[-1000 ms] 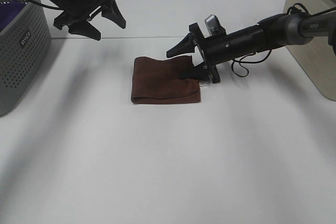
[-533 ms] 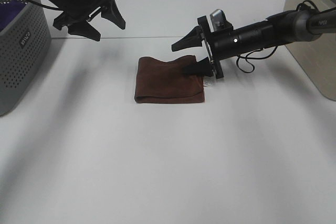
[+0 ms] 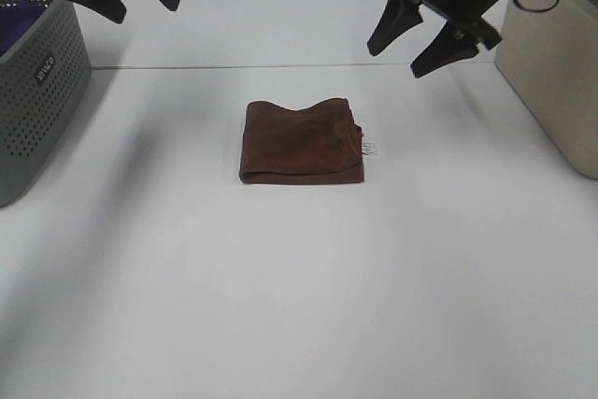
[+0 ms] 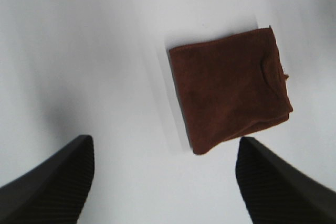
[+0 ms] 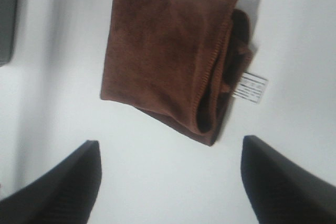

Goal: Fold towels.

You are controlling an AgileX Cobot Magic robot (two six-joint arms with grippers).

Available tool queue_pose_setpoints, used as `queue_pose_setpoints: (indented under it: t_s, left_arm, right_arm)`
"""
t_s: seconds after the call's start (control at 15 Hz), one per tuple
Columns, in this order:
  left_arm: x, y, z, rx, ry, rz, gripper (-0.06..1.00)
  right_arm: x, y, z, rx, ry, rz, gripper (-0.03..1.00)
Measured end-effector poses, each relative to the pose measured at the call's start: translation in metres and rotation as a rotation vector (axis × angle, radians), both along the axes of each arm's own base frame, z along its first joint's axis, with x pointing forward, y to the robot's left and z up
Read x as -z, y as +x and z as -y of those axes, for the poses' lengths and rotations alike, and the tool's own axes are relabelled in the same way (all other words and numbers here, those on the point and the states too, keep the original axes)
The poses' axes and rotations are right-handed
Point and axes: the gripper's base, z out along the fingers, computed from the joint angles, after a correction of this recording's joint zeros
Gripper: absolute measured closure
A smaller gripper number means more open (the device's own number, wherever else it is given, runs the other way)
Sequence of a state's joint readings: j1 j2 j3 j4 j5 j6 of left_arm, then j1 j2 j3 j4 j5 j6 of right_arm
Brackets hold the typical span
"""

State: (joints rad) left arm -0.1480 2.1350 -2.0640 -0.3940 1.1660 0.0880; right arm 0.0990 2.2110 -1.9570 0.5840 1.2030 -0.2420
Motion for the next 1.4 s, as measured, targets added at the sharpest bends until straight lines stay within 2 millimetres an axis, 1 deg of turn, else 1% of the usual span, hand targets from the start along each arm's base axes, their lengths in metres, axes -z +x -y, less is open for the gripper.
queue_pose_setpoints:
  t_s: [0.07,0.2,0.33,0.4,0.47,0.53,0.6,0.67,0.87,1.07,1.13,1.2,1.4]
  left_arm:
    - [-0.015,-0.009,-0.004,-0.013,0.024,0.001,0.23]
    - [-0.049,-0.025,-0.012,-0.08,0.065,0.054,0.23]
    - [-0.081,-0.048,-0.022,-0.12,0.11,0.119,0.23]
    - [-0.096,-0.066,-0.026,-0.127,0.121,0.142,0.23]
    - [-0.111,-0.105,-0.033,-0.131,0.13,0.149,0.23]
    - [-0.108,-0.125,-0.036,-0.129,0.137,0.123,0.23]
    - [-0.106,-0.136,-0.038,-0.128,0.141,0.111,0.23]
    - [-0.103,-0.158,-0.041,-0.127,0.149,0.092,0.23]
    - [-0.071,-0.222,-0.051,-0.12,0.17,-0.004,0.23]
    - [-0.044,-0.282,-0.06,-0.121,0.174,-0.021,0.23]
    - [-0.032,-0.309,-0.064,-0.121,0.173,-0.013,0.23]
    - [-0.027,-0.327,-0.067,-0.123,0.169,0.005,0.23]
    - [-0.006,-0.372,-0.074,-0.109,0.166,0.066,0.23]
  right_arm:
    - [-0.018,-0.007,0.002,0.013,-0.07,0.034,0.26]
    - [-0.049,-0.021,-0.004,0.032,-0.172,0.093,0.26]
    - [-0.082,-0.041,-0.01,0.029,-0.25,0.169,0.26]
    - [-0.094,-0.054,-0.015,0.019,-0.268,0.192,0.26]
    - [-0.112,-0.084,-0.017,-0.001,-0.287,0.216,0.26]
    - [-0.115,-0.101,-0.015,-0.008,-0.292,0.207,0.26]
    - [-0.113,-0.108,-0.013,-0.011,-0.297,0.191,0.26]
    - [-0.111,-0.124,-0.008,-0.015,-0.312,0.172,0.26]
    - [-0.088,-0.179,0.008,-0.037,-0.369,0.071,0.26]
    - [-0.063,-0.236,0.023,-0.05,-0.388,-0.008,0.26]
    - [-0.052,-0.262,0.03,-0.052,-0.393,-0.025,0.26]
    - [-0.045,-0.28,0.034,-0.054,-0.398,-0.032,0.26]
    - [-0.032,-0.324,0.046,-0.043,-0.392,0.006,0.26]
